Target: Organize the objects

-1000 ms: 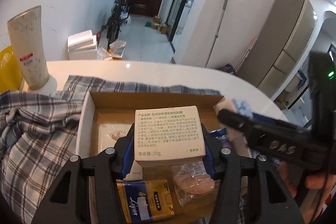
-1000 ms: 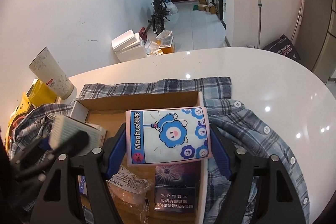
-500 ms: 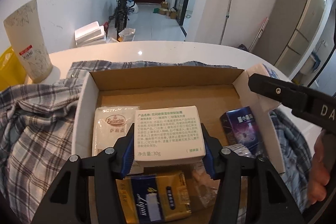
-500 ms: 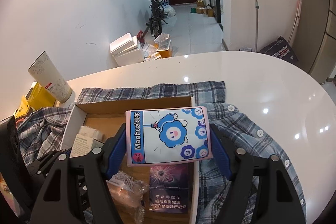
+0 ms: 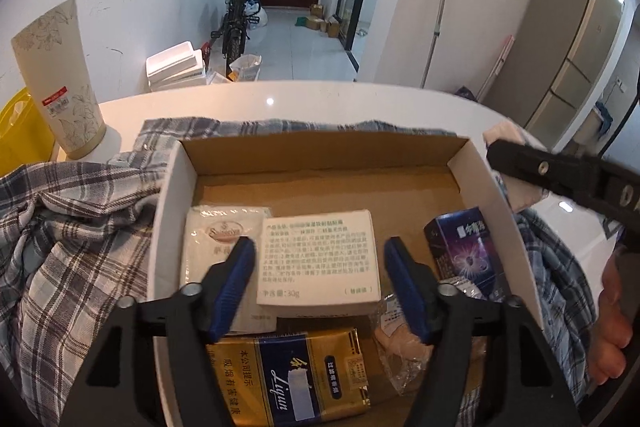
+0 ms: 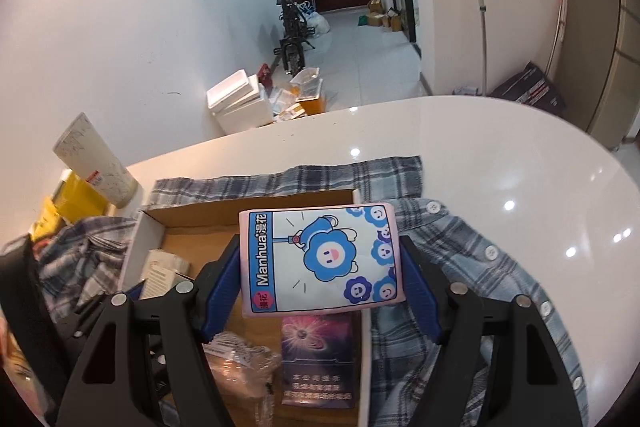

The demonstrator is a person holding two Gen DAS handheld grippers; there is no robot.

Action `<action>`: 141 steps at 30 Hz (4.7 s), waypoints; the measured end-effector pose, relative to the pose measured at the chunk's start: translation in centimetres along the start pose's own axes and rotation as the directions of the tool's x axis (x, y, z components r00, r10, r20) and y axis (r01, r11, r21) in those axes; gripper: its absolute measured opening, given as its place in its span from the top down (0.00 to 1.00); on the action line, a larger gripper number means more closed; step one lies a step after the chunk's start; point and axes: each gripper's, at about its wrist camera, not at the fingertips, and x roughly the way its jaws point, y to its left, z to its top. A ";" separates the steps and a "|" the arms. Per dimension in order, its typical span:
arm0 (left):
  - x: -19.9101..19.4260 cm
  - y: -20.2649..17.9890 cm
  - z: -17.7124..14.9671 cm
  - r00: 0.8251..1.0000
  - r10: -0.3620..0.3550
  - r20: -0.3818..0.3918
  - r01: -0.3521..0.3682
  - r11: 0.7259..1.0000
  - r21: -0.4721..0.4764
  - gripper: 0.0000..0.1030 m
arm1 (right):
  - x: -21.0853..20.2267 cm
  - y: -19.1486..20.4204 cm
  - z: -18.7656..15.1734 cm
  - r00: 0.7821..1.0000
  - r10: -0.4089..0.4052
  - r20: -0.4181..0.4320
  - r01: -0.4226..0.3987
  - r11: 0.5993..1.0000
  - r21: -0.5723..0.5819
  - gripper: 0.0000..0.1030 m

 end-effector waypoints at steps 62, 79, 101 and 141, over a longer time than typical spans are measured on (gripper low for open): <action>-6.3 4.3 2.6 0.971 0.138 0.195 -0.112 0.984 -0.140 0.16 | 3.9 3.8 -3.3 0.981 0.159 -0.108 -0.157 0.987 0.025 0.29; -13.5 1.3 3.1 0.920 0.161 0.358 -0.143 0.987 -0.075 0.16 | -5.8 3.9 -0.1 0.981 0.069 0.179 -0.055 0.995 -0.081 0.24; -35.8 1.0 -2.9 0.579 0.172 0.797 -0.008 0.979 -0.206 0.00 | -24.3 5.7 -1.1 0.789 0.173 0.590 -0.079 0.980 -0.181 0.00; -30.2 -1.5 -13.8 0.870 0.101 0.482 -0.138 0.990 0.041 0.00 | -22.0 1.9 -14.5 0.873 0.139 0.468 -0.032 0.973 -0.230 0.00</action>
